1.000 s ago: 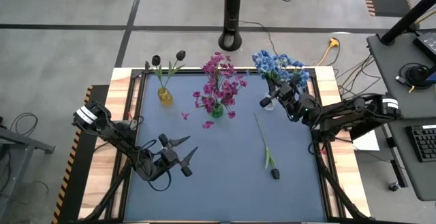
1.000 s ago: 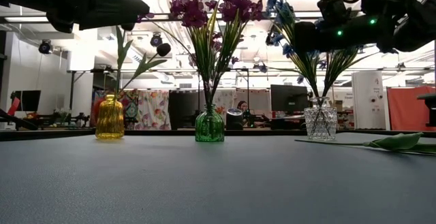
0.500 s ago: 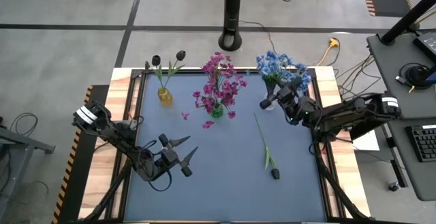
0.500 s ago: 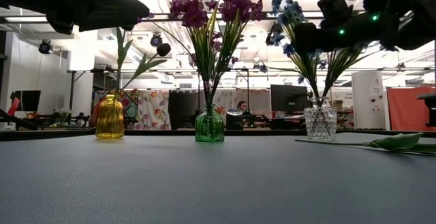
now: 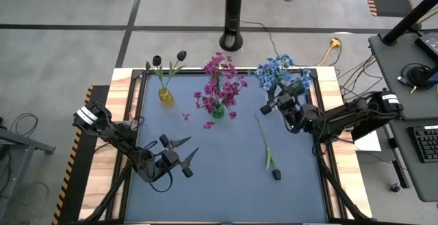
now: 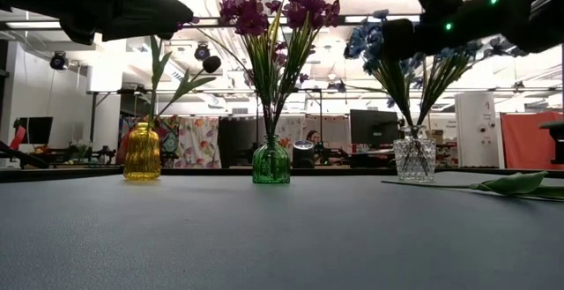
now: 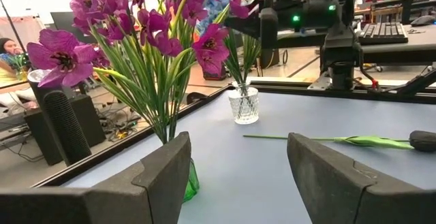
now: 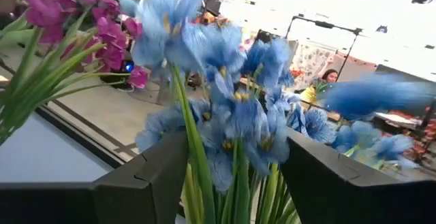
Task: Sort flowers into vase by color
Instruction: Put the blue flowers into the transparent vase, then put the black tulip into the yellow vase
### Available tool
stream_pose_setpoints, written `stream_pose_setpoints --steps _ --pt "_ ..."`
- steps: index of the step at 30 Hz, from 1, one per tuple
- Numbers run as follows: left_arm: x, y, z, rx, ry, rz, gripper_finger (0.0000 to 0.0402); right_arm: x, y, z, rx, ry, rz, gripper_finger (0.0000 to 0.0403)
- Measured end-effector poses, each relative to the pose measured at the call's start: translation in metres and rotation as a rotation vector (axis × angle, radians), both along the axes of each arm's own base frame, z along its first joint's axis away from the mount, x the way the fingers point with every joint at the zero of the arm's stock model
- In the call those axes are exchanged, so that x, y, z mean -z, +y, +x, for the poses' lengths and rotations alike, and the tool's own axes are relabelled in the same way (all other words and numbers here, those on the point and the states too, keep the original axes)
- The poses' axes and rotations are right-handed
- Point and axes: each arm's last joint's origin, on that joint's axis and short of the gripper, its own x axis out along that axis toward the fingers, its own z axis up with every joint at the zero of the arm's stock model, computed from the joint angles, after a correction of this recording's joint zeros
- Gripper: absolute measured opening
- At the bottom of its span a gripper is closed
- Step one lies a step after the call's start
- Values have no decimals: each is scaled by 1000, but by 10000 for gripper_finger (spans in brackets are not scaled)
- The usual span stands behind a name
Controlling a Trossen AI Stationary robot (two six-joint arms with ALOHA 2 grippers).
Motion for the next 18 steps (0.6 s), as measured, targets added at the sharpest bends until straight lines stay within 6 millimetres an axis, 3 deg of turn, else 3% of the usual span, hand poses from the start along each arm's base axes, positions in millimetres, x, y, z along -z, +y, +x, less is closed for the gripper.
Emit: stream_pose_setpoints --steps 9,18 --pt "0 0 0 0 -1 -1 227 -30 38 7 123 49 47 227" --pt "-2 -3 3 77 -6 -7 227 -53 89 3 29 18 134 235"
